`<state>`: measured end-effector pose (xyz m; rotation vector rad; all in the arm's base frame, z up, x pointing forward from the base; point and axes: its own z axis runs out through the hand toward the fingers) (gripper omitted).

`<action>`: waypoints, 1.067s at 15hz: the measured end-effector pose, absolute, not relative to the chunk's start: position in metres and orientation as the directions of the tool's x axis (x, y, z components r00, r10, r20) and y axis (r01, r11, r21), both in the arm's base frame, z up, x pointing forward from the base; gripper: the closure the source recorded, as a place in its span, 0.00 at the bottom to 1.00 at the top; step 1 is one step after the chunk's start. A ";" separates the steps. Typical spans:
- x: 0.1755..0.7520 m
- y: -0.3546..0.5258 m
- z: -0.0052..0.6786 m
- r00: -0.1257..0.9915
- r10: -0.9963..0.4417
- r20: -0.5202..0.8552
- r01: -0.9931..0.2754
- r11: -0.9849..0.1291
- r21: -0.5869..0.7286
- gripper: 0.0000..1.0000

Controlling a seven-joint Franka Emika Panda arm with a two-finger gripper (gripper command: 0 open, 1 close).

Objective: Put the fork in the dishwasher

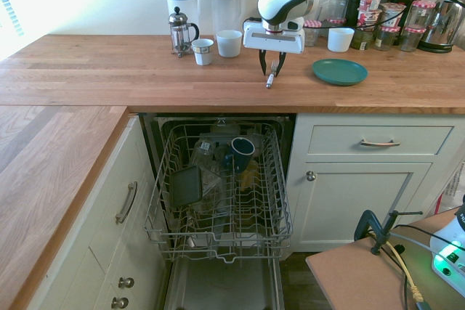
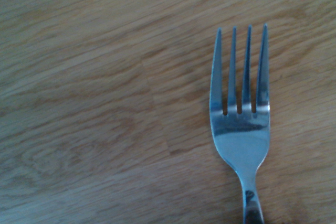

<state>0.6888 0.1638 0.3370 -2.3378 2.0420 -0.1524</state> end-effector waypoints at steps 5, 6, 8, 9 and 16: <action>0.691 0.157 0.337 0.125 -0.991 0.046 -0.986 -0.130 -0.103 1.00; 0.691 0.157 0.338 0.128 -0.991 0.043 -0.985 -0.132 -0.107 1.00; 0.688 0.153 0.339 0.140 -0.989 0.042 -0.982 -0.144 -0.123 1.00; 0.685 0.148 0.340 0.148 -0.988 0.042 -0.980 -0.152 -0.129 1.00; 0.595 0.130 0.415 0.281 -0.960 0.005 -0.949 -0.278 -0.150 1.00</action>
